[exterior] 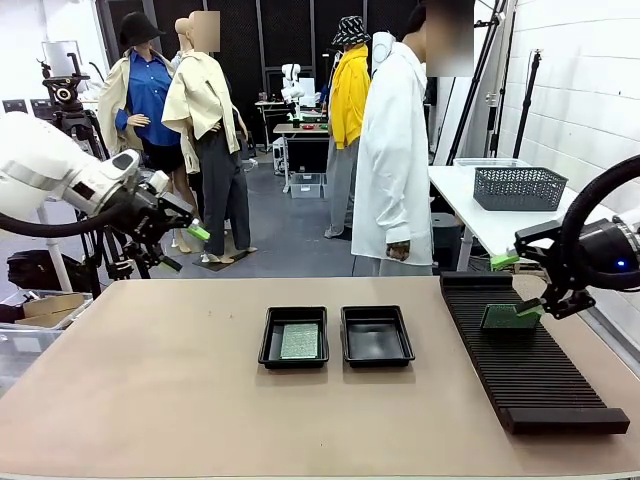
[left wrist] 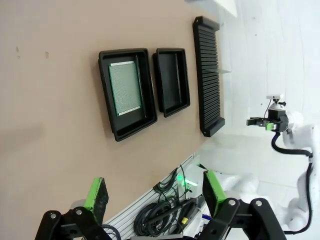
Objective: Inspect and transfer BCBs to ESD trays.
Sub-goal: Pick up the ESD tray and place it on the left side of the table.
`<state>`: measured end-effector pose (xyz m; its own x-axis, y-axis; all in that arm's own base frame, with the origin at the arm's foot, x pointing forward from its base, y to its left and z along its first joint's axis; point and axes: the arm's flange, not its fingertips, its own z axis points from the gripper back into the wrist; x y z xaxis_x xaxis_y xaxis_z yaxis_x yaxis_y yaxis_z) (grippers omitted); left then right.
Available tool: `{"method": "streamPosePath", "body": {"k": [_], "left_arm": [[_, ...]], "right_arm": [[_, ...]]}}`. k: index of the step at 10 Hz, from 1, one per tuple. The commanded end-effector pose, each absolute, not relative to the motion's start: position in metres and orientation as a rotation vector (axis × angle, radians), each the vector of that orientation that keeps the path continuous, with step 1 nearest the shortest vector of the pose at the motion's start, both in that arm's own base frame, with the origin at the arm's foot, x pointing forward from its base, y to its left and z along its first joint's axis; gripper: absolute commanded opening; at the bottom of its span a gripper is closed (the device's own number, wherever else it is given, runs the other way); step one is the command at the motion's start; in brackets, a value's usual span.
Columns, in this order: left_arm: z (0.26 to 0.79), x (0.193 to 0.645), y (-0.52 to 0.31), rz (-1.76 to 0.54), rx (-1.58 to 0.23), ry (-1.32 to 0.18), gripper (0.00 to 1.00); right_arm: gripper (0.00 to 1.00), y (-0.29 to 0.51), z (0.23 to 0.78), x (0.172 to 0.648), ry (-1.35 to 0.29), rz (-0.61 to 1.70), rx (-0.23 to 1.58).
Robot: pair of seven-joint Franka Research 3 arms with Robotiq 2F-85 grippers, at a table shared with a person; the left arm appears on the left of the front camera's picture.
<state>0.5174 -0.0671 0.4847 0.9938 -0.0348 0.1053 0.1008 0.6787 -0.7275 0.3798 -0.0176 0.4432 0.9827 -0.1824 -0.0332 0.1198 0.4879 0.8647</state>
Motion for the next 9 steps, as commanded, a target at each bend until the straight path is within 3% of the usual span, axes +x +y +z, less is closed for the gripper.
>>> {"method": "streamPosePath", "body": {"k": [1,9], "left_arm": [[0.492,0.527,-0.086,-0.073,-0.727,-0.080,1.00],[0.454,0.538,-0.196,-0.111,-0.386,-0.041,1.00]], "right_arm": [[1.00,-0.043,0.431,0.403,-0.052,-0.177,1.128],[1.00,-0.099,0.385,0.446,-0.026,-0.170,1.324]]}}
